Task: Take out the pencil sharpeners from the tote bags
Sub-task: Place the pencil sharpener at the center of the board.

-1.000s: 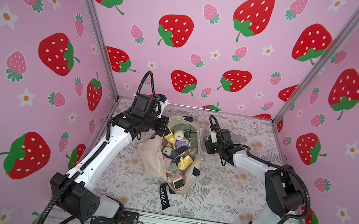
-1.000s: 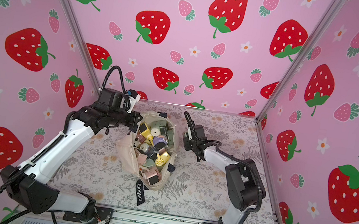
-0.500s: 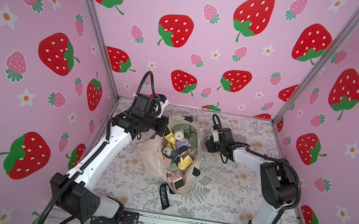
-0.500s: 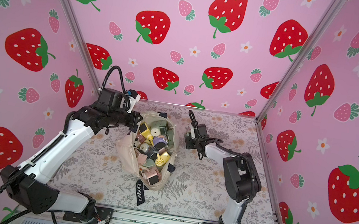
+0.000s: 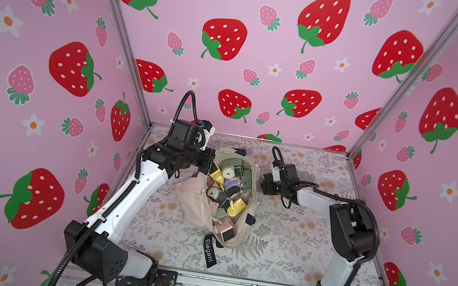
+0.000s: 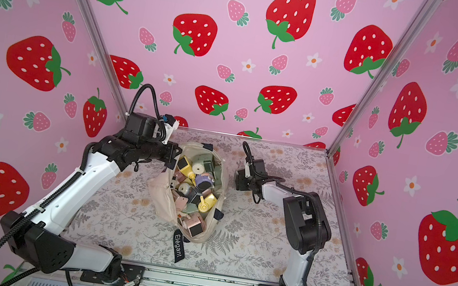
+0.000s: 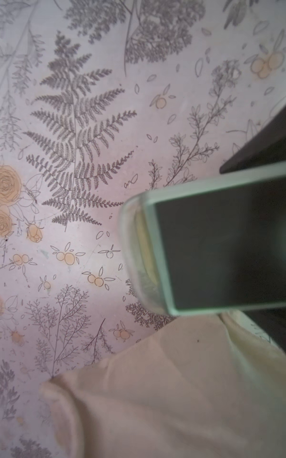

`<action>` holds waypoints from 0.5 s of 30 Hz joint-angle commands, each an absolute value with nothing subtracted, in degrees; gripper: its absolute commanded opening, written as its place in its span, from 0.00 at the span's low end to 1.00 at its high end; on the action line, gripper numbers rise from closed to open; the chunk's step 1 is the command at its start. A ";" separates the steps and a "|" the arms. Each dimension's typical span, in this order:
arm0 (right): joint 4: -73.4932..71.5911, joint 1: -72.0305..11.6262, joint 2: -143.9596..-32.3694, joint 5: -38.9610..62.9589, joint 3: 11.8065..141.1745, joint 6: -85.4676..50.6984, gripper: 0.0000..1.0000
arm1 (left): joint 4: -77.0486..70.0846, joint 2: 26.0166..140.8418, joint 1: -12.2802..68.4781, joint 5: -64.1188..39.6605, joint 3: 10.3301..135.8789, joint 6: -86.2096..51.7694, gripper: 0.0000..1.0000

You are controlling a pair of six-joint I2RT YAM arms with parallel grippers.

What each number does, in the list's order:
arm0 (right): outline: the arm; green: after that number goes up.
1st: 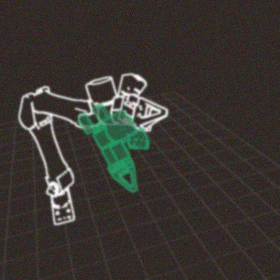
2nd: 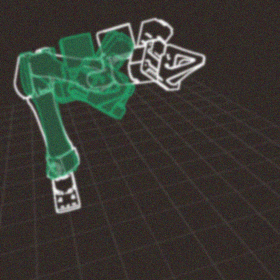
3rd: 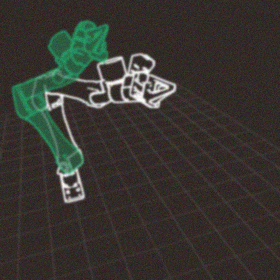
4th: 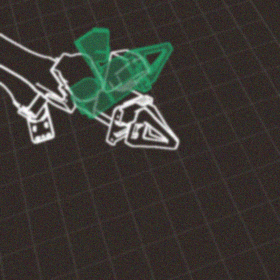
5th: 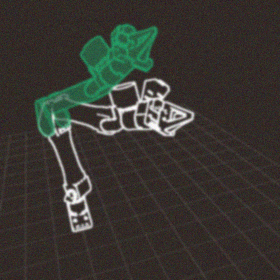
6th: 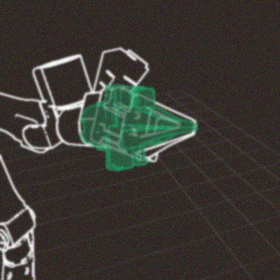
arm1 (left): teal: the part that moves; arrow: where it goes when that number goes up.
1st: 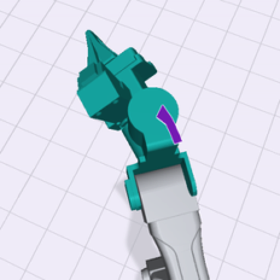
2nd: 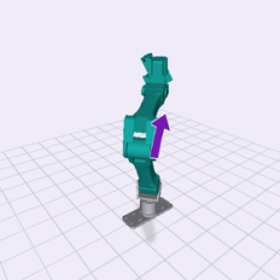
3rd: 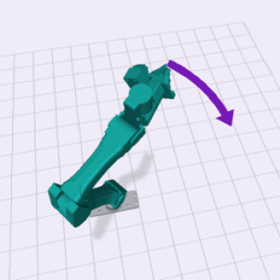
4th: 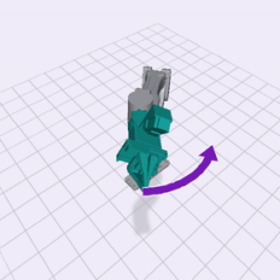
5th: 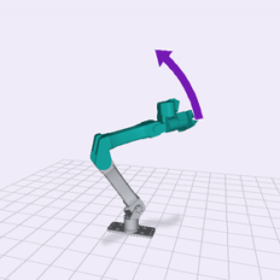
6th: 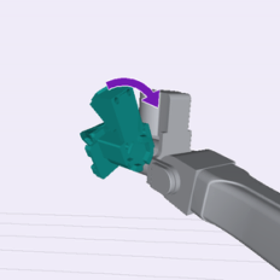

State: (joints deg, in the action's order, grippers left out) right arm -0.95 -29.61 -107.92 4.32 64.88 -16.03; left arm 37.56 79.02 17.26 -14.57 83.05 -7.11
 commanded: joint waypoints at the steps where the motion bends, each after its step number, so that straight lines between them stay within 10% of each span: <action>1: -1.50 -29.35 -104.09 4.38 64.55 -18.69 0.76 | 35.77 78.04 16.93 -14.86 84.11 -6.90 0.00; 15: -1.98 -34.09 -77.31 -3.49 53.50 -21.22 0.74 | 36.41 78.47 21.91 -3.07 83.41 -4.92 0.00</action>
